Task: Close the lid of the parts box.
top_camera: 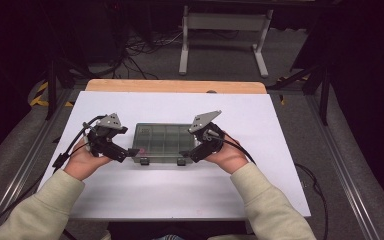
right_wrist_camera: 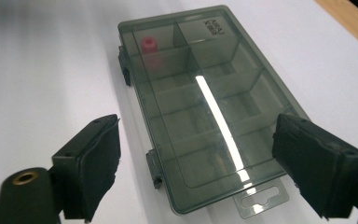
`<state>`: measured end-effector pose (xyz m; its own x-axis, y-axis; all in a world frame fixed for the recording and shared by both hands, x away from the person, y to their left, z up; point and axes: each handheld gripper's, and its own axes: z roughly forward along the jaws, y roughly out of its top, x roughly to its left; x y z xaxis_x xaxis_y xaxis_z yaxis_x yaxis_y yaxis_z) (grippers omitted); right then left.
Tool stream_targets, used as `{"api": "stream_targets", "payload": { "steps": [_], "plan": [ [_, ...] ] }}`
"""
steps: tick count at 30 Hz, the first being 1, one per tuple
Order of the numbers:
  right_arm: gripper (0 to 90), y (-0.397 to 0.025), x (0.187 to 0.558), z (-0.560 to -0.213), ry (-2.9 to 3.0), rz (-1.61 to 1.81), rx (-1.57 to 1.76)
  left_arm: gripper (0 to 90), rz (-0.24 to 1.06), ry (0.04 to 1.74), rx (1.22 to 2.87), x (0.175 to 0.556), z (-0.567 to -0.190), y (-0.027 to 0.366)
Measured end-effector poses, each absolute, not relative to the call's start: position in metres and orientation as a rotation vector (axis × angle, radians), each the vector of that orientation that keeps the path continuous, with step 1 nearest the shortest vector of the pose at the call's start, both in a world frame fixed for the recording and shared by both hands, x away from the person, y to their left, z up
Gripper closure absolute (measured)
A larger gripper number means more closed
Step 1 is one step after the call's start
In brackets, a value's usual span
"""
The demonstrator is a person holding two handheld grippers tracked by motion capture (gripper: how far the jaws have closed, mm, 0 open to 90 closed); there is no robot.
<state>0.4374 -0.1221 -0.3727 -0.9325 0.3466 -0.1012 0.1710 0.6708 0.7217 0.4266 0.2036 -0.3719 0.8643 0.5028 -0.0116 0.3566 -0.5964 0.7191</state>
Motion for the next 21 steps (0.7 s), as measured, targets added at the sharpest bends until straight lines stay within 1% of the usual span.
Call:
{"api": "stream_targets", "payload": {
  "steps": [3, 9, 21],
  "plan": [
    [13.3, -0.124, 0.436, -0.369, 2.631, 1.13, 0.42, 5.0, 0.237, 0.615, 2.244, 0.423, -0.37, 0.206],
    [12.1, -0.129, 0.432, -0.362, 2.586, 1.175, 0.415, 2.8, 0.229, 0.607, 2.195, 0.418, -0.367, 0.212],
    [10.7, -0.146, 0.418, -0.349, 2.481, 1.272, 0.404, 1.1, 0.304, 0.587, 2.047, 0.397, -0.367, 0.235]
  ]
}}
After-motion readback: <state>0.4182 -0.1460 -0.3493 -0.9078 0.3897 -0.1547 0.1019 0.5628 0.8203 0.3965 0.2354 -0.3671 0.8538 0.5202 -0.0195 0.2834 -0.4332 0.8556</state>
